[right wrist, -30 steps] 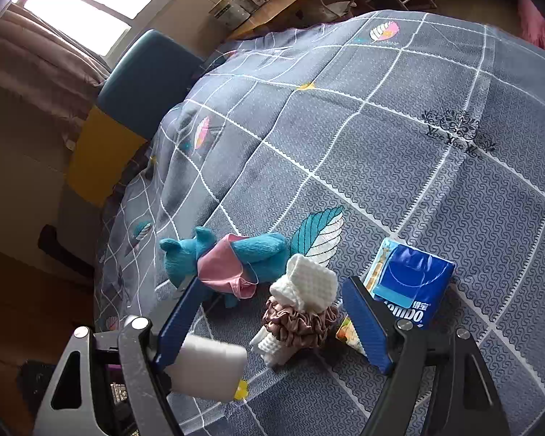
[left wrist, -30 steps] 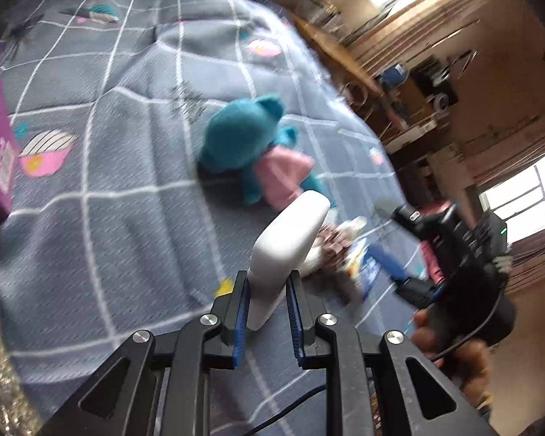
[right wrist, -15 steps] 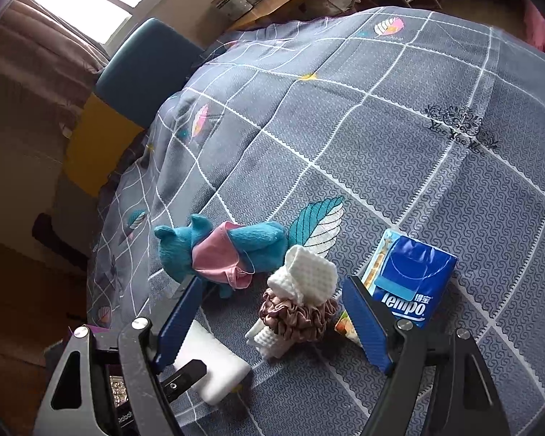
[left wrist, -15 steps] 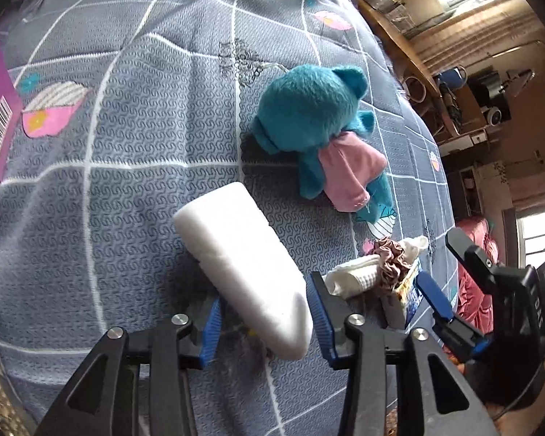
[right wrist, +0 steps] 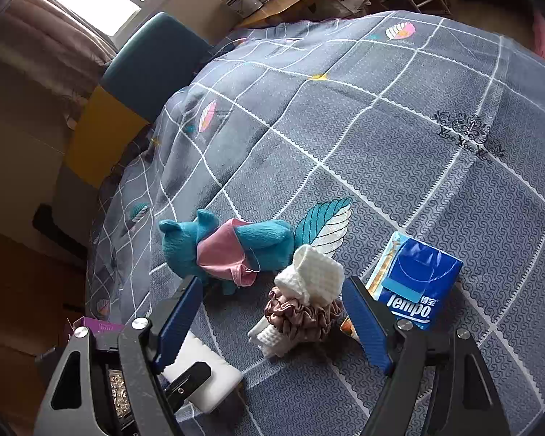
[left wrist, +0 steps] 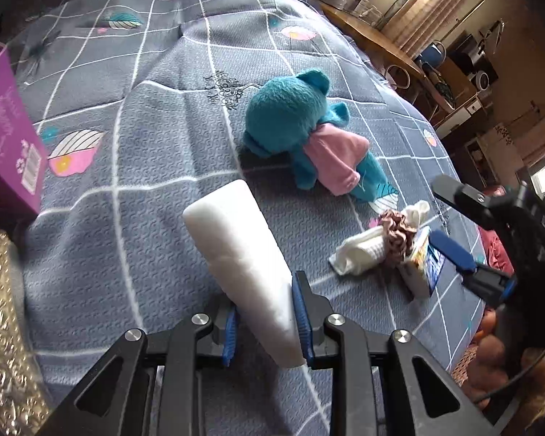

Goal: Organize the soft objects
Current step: 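Lift the foam block with the left gripper while the right grasps the teal plush bear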

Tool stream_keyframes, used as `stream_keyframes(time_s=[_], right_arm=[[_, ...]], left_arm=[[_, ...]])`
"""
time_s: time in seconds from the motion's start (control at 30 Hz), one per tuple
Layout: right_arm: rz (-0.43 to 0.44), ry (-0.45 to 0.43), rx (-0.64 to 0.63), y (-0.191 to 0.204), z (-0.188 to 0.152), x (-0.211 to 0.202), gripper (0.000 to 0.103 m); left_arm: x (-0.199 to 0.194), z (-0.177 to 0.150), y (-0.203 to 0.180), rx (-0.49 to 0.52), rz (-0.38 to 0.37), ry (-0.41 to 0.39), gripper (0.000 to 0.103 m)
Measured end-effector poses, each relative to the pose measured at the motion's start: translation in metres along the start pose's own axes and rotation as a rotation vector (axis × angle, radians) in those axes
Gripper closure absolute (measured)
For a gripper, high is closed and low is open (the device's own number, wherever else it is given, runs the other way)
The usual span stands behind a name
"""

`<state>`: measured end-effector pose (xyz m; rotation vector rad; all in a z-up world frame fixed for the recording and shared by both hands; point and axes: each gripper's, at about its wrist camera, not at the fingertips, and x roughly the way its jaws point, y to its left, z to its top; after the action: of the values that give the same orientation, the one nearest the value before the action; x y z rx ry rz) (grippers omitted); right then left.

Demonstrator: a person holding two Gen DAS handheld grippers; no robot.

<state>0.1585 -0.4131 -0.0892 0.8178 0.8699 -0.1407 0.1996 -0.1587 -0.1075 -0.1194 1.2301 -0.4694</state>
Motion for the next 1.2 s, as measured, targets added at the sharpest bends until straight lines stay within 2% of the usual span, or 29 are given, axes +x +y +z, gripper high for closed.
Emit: stream_keyframes(time_s=[0.13,0.33,0.4,0.53,0.57,0.6,0.67,0.7,0.77,0.97,1.13,1.2], right_arm=[[-0.057,0.038,-0.18,0.029,-0.003,0.01,0.022],[-0.209,0.036,-0.676,0.092,0.002,0.047,0.01],[-0.251,0.062,-0.827,0.106,0.0,0.067,0.008],[-0.326,0.129,-0.996,0.115,-0.007,0.105,0.009],[-0.329,0.141,-1.011,0.113,-0.008,0.111,0.022],[-0.336,0.163,-1.005,0.11,-0.008,0.118,0.056],[-0.318,0.166,-0.965,0.106,-0.006,0.123,0.064],[-0.303,0.157,-0.95,0.106,-0.005,0.12,0.072],[-0.275,0.141,-0.923,0.109,-0.005,0.114,0.077],[-0.21,0.115,-0.876,0.135,-0.009,0.089,0.077],[-0.116,0.265,-0.788,0.14,-0.025,0.079,0.076],[-0.119,0.328,-0.769,0.138,-0.043,0.079,0.075]], left_arm=[[-0.014,-0.014,0.007,0.047,0.013,-0.018,0.077],[-0.031,-0.025,0.014,0.066,0.01,-0.043,0.077],[-0.035,-0.027,0.016,0.059,0.005,-0.047,0.077],[-0.04,-0.028,0.02,0.044,-0.001,-0.056,0.077],[-0.042,-0.028,0.02,0.043,0.001,-0.06,0.077],[-0.043,-0.029,0.02,0.042,0.003,-0.064,0.077],[-0.048,-0.028,0.021,0.042,0.0,-0.073,0.077],[-0.051,-0.027,0.02,0.043,0.002,-0.08,0.077],[-0.055,-0.025,0.018,0.045,-0.006,-0.087,0.077],[-0.079,-0.014,0.013,0.043,-0.009,-0.148,0.077],[-0.103,0.0,0.012,0.051,-0.011,-0.195,0.077],[-0.109,0.009,0.01,0.052,-0.017,-0.206,0.084]])
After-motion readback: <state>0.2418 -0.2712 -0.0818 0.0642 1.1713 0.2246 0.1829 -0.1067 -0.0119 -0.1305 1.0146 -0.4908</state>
